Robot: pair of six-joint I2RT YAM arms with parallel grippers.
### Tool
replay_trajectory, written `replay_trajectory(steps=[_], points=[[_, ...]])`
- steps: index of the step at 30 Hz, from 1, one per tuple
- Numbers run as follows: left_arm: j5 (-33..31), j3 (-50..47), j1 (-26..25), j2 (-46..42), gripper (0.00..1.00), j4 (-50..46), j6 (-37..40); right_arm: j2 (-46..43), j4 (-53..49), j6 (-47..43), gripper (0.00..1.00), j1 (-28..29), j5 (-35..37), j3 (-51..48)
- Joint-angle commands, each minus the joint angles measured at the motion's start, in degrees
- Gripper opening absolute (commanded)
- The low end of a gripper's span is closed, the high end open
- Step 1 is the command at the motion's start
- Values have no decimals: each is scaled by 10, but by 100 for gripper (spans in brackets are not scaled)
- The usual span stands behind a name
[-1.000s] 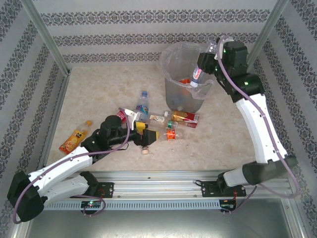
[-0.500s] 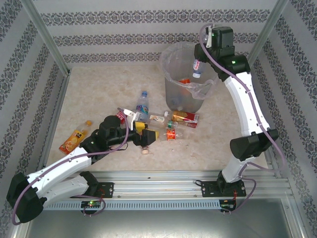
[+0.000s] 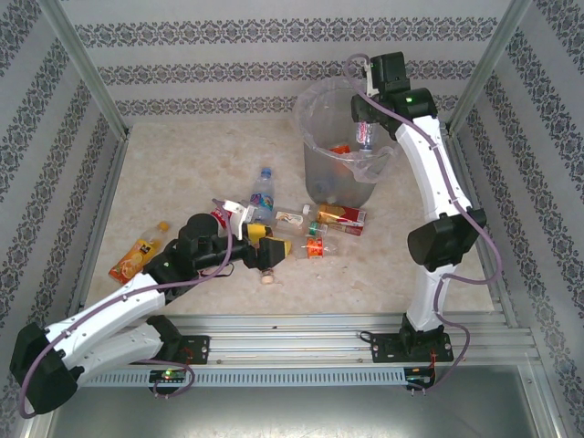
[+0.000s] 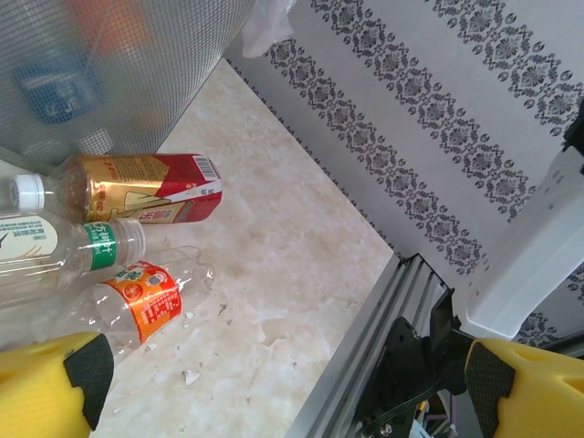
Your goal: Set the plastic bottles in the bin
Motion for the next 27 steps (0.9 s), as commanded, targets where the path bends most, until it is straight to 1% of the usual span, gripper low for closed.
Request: replay_trajectory(steps=[1,3,7,9,13,16,19,22,27], points=[[-7,-1,-2,-16,100,16,-11,1,-10,-10,54,1,14,-8],[-5,-1,-3,-16,100,12,-7,0,-11,-11,57,2,14,-18],[-4,-1,-2,-20,100,3,-5,-10,-9,-11,69,3,14,-31],[-7,0,-2,-24,100,-5,-3,-12,-15,-10,72,4,14,-23],[-29,0,-2,-36,100,-30,-4,-23,-27,-5,74,9,9,-5],[-41,16,-2,-37,100,-73,2,-41,-32,7,75,11,-11,-11],[-54,27,-1,-42,100,-117,13,-86,-11,23,76,14,-37,-60],[-70,41,1,-45,100,-168,30,-151,29,40,79,19,-61,-140],[-96,67,10,-27,100,-245,45,-261,68,72,80,36,-97,-279]])
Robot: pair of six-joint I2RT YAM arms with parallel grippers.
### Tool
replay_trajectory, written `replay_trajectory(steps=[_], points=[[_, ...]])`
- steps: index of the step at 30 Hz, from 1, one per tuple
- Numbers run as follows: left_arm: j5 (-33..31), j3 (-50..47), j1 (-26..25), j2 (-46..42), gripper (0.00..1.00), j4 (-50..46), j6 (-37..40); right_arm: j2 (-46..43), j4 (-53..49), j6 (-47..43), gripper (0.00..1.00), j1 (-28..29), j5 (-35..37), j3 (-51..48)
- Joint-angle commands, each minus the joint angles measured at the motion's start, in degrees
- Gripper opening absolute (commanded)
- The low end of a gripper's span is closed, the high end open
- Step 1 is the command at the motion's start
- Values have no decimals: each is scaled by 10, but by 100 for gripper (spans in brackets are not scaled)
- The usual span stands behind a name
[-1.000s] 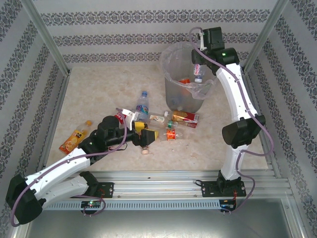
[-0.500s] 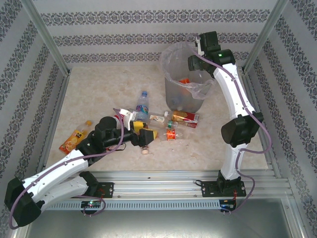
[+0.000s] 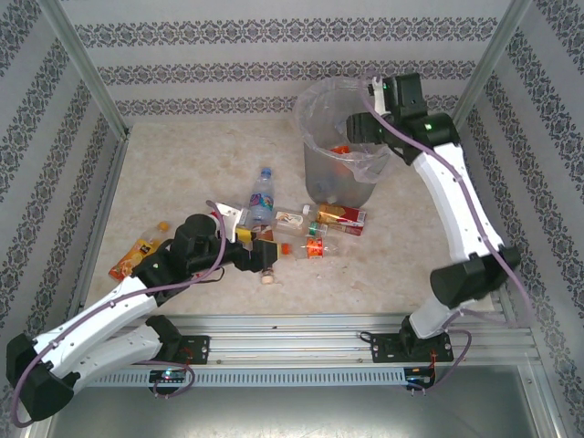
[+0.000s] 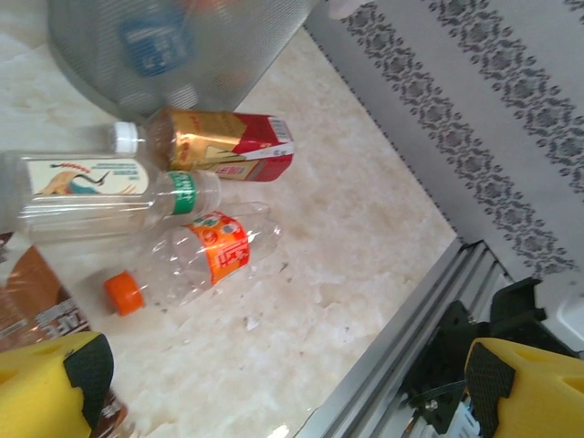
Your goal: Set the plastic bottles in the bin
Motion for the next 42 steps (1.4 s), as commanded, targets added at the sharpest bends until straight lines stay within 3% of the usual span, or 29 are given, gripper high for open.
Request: replay_trajectory(steps=[1,8,18,22,30,42], points=[[-28,33,8,13,100,-85,29,-68,42,40,80,15,-48,-87],[-63,73,13,63,100,-173,34,-237,127,110,84,51,-141,-328],[-105,92,13,161,100,-201,-48,-410,165,180,98,77,-223,-561],[-125,111,13,214,100,-210,-66,-457,170,189,98,78,-235,-614],[-106,95,35,259,100,-135,-99,-514,219,254,98,80,-266,-696],[-78,115,64,338,100,-100,-96,-488,242,258,98,85,-261,-711]])
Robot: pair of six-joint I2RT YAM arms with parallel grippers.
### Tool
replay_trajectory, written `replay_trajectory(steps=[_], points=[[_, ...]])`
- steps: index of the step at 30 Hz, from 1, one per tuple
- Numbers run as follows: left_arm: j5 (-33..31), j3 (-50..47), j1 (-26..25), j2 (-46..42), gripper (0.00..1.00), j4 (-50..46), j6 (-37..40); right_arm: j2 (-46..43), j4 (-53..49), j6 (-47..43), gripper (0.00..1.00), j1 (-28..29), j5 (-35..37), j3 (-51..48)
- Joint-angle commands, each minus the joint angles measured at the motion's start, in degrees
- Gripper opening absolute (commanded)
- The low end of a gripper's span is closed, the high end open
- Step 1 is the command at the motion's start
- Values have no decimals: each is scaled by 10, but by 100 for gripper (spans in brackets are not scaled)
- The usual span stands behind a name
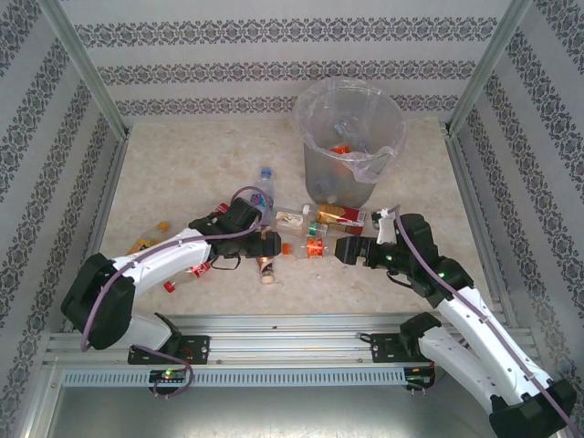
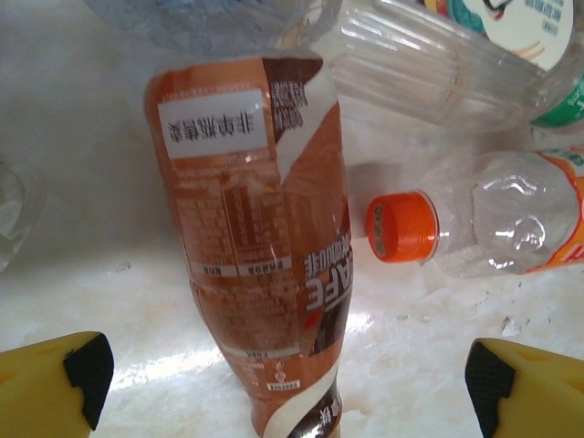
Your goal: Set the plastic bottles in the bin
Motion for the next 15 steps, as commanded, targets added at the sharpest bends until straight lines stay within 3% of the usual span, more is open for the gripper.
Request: replay_trajectory(steps=[1,15], points=[[19,22,16,19,100,26,-2,22,23,-1,98,4,-10,8],[49,39,40,83,91,35,11,51,37,24,98,19,15,23]])
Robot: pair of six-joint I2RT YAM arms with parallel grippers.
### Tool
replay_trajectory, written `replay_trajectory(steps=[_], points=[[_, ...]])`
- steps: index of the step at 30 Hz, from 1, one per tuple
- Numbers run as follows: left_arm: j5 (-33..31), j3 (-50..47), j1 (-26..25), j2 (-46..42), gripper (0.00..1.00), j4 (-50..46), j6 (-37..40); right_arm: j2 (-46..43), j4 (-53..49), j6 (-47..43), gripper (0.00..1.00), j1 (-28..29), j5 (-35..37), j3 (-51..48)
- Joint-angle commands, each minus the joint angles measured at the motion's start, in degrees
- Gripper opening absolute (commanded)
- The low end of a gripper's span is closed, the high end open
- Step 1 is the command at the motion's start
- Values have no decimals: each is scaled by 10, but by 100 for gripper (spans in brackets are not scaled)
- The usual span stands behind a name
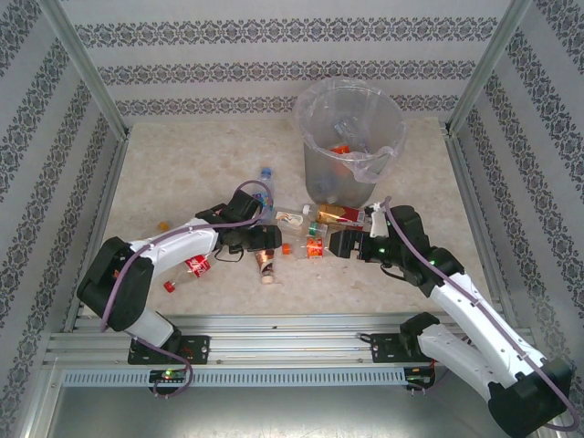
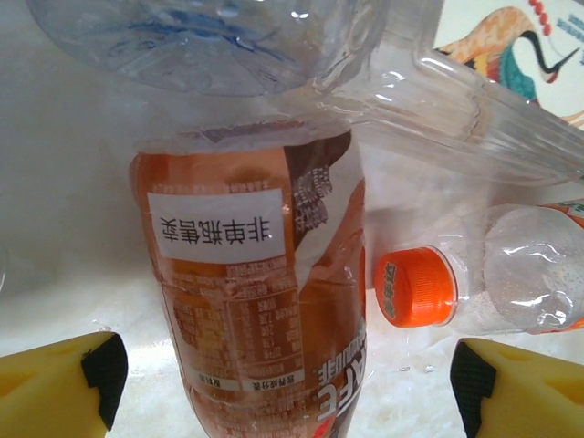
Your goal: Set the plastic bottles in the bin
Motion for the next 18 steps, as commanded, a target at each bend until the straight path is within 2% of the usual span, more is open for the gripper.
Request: replay_trajectory(steps=[1,6,11,18], points=[[5,12,9,15,90,8,7,-5,15,13,98,6,13,1],[6,13,9,21,84,22,-5,-10,4,13,97,21,12,-2],[-5,10,9,36,84,25,-13,-25,2,7,98,22,13,-15],[-5,32,10,59,76,31,-12,-8,36,12,98,29,4,-33]])
